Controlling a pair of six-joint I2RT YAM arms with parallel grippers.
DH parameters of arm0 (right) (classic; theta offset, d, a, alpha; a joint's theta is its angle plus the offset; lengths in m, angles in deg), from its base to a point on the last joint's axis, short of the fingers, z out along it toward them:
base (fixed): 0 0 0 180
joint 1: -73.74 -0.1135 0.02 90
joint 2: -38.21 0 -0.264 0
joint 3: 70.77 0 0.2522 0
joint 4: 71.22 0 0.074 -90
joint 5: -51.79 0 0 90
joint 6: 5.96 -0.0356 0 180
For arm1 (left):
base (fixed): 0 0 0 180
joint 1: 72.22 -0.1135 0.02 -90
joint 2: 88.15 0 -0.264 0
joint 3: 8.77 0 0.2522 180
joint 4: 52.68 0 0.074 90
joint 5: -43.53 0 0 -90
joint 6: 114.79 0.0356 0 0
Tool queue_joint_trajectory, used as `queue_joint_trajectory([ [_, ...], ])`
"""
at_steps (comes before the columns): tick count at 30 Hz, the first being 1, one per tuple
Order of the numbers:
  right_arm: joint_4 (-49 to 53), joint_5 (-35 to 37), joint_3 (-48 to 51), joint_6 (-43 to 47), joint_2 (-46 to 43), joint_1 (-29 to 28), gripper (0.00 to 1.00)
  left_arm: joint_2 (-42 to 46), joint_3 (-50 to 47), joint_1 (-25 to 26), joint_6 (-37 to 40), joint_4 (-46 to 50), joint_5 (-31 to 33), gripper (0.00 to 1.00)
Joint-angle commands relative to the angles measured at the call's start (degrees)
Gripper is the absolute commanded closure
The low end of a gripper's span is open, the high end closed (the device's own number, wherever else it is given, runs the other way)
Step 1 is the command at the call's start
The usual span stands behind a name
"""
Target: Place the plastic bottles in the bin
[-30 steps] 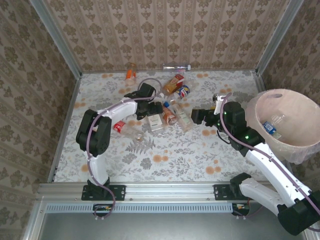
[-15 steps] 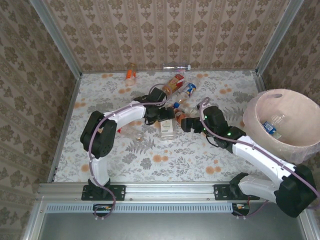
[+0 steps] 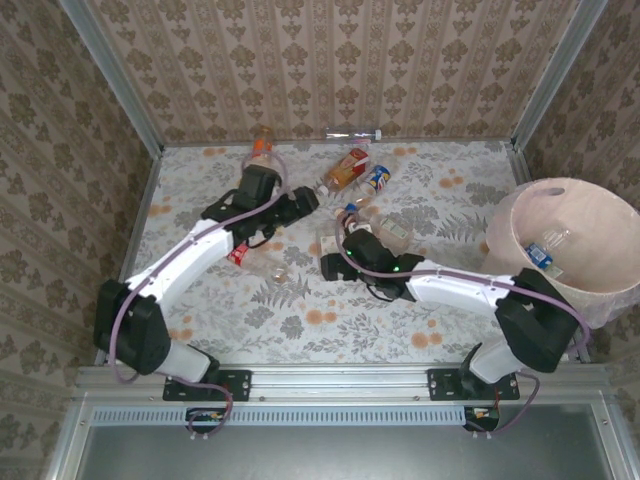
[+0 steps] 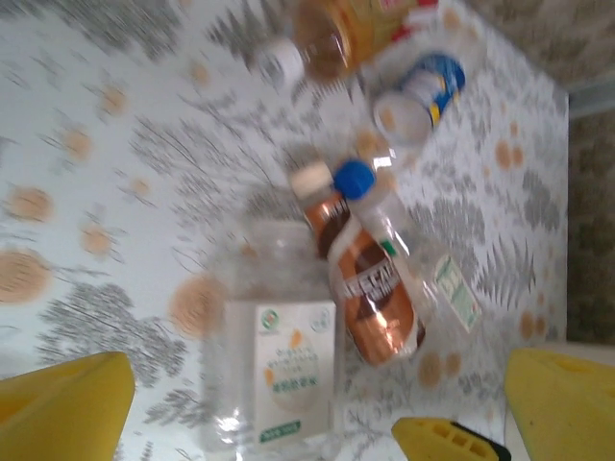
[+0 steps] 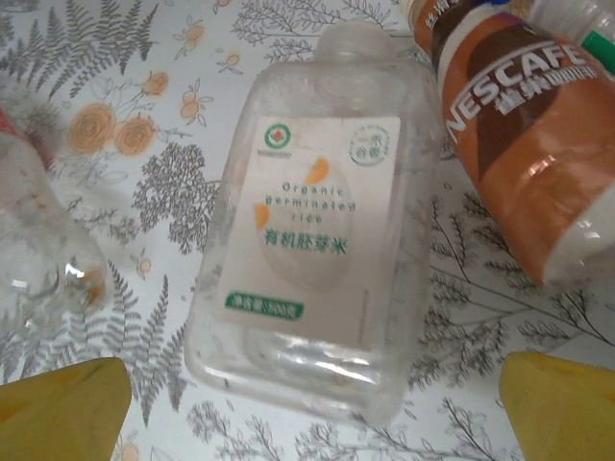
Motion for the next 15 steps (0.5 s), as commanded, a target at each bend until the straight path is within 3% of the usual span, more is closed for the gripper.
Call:
queue_joint_trajectory([
  [1,4.18,6.64,-5.79,-2.07,4.23,-1.01,0.00,3.32,-3.60,-1.25,-0.08,2.30,5.53,0.00],
  [6,8.84,8.22,-11.41,-3.11,9.48,-2.04,0.00,7.97,-9.55,-3.95,-0.28,-2.04,4.31,0.00],
  [15,13.73,9.76,-15.93,-5.41,14.41,-2.10,0.00,9.38,-11.88,-7.78,-1.01,-1.21,4.98,0.00],
])
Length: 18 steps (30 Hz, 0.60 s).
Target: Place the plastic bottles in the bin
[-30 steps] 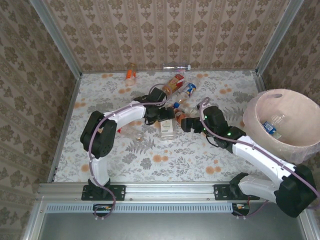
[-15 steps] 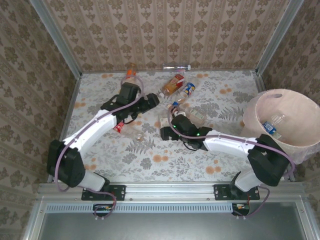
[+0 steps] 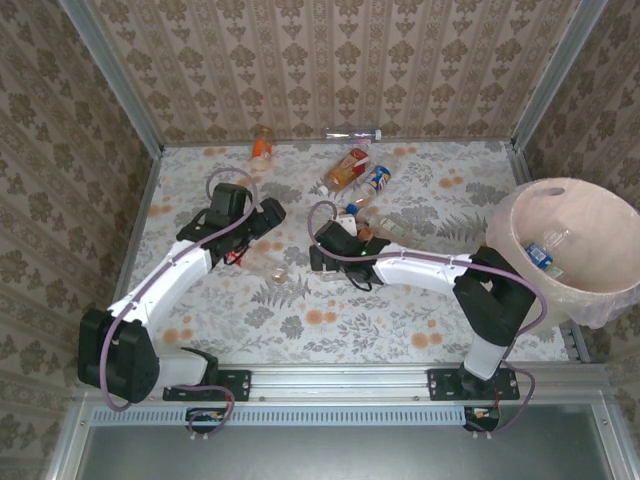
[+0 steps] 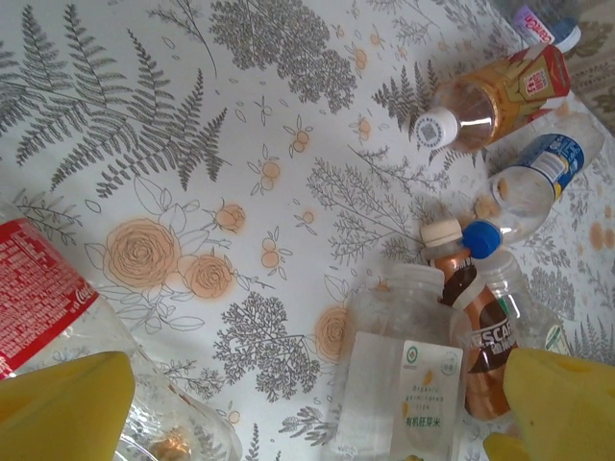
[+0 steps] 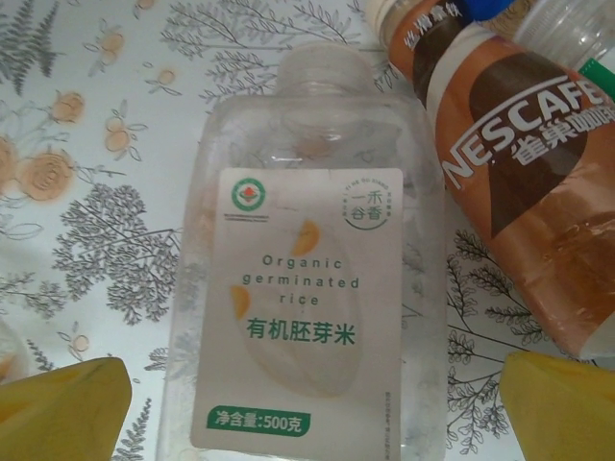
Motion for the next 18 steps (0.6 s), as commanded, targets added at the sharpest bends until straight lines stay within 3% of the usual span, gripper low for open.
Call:
queue_joint_trajectory([
  [1,3.80,1.57,-2.60,-1.20,2.17,-0.29,0.00,1.60,-0.74,-0.54,-0.81,-0.30,0.94,0.00],
  [13,12.98,1.45,-10.15,-2.96,10.65,-0.44,0.00,0.86,-0.95,-0.90,-1.01,-0.30,0.80,0.00],
  [18,10.29,1.29,-9.21,-1.82,9.79,-0.49,0.06,0.83,-0.91,-0.90,-1.05,-0.04,1.11,0.00],
])
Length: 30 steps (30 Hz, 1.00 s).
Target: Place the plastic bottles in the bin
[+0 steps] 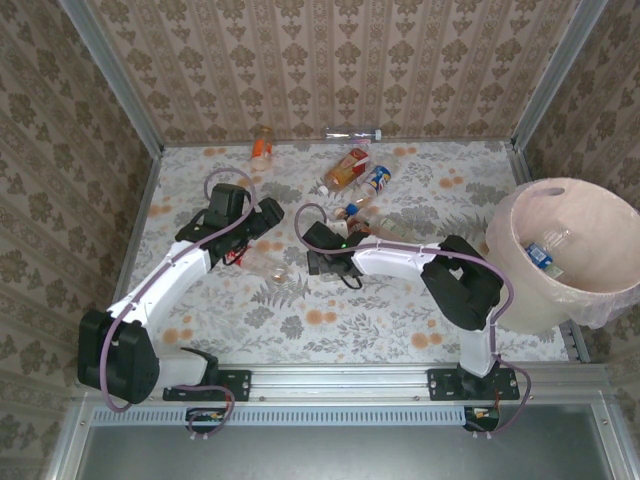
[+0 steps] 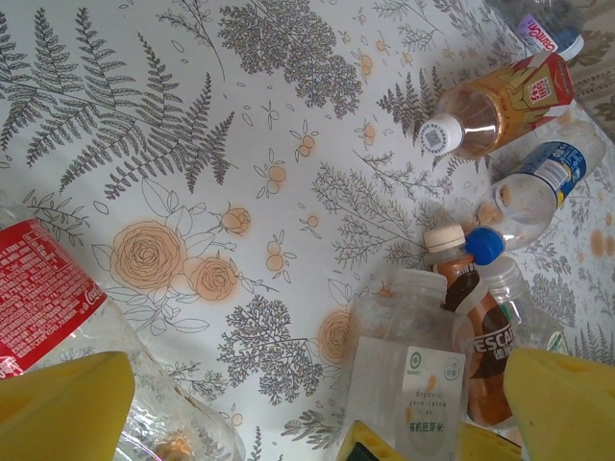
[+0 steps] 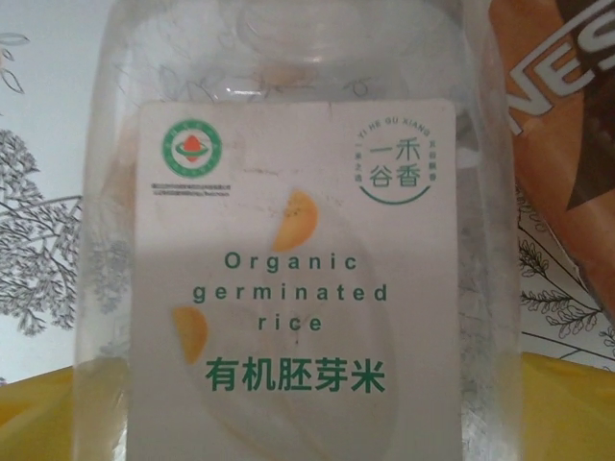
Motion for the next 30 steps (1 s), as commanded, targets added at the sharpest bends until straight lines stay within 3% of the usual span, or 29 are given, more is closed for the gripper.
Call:
queue_joint_trajectory([
  [1,-0.84,1.45,0.75,0.63,-1.89,-0.50,0.08,0.63,-0.59,-0.48,-0.59,0.27,0.89,0.00],
  [6,-9.54,0.39,6.76,5.79,-10.68,-0.42,0.20,0.46,-0.19,-0.48,-0.59,0.14,1.11,0.00],
  [10,-9.11,0.10,7.40,14.01,-19.60,0.32,0.22,-0.23,0.69,-0.49,-0.41,0.11,0.78,0.00],
  [18,-4.65,-8.13,6.06,24.89,-40.46,7.16,0.25,-2.04,1.48,-0.47,-1.11,-1.34,-0.73,0.00],
  [23,-0.94,-7.03,3.88,27.88,-49.20,13.36,0.26,-2.77,2.10,-0.09,-1.40,-2.30,-0.84,0.00],
  [30,8.27,1.17,0.31,27.97,-57.51,23.87,0.25,-3.93,3.75,0.35,-1.20,-2.13,-1.21,0.00],
])
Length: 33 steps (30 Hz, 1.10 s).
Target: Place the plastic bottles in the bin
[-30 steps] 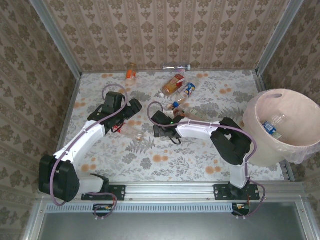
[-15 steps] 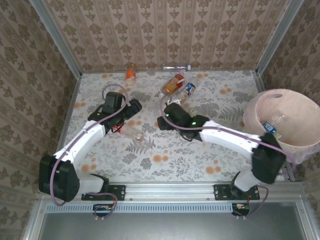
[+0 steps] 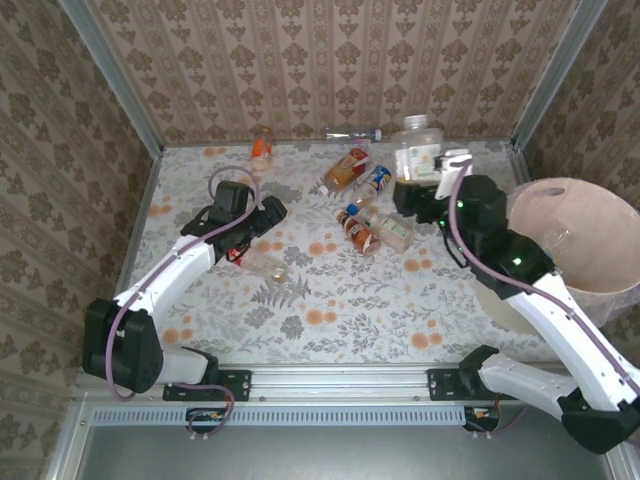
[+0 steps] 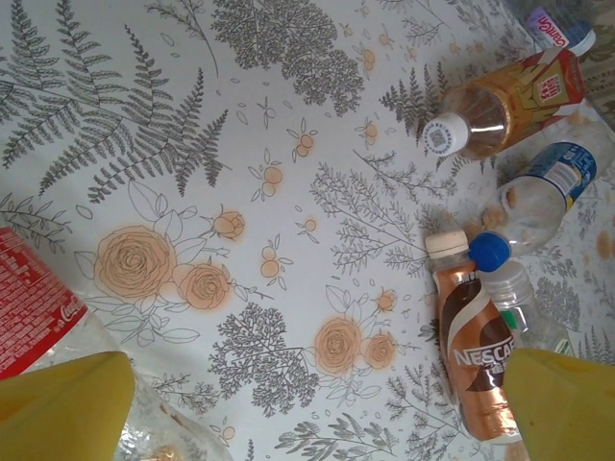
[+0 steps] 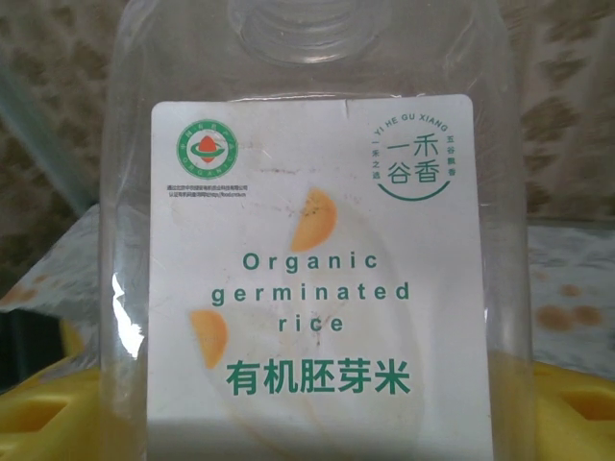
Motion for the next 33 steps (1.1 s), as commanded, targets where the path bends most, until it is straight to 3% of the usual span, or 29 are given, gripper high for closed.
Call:
queue_joint_trajectory([
  [1,7.45,3.81,-2.55,1.14,-3.29,6.16,0.24,-0.66,2.42,0.37,-0.73,-0.98,-0.67,0.00],
  [8,14.97,-7.30,-5.62,0.96,-5.99,26.67,0.22,-2.08,3.38,0.99,-0.72,-0.73,-1.12,0.00],
  [15,22.69,-7.97,-8.19,-1.46,-6.03,42.33,0.21,-2.92,4.00,1.52,-0.91,-0.94,-1.68,0.00],
  [22,23.47,-8.18,-4.99,-0.17,-5.97,50.45,0.19,-3.99,4.54,1.60,-1.07,-0.93,-2.51,0.00],
  [25,23.59,-12.93,-3.56,-0.22,-5.73,53.74,0.13,-4.33,4.85,1.69,-0.99,-0.80,-2.55,0.00],
  [28,23.22,-18.15,-2.56,-0.45,-5.92,54.09,0.02,-4.92,5.47,1.73,-0.99,-0.69,-2.73,0.00],
  [33,22.76,-18.43,-2.79,-1.40,-6.59,54.12,0.00,-6.04,6.16,2.09,-1.08,-0.55,-3.09,0.00],
])
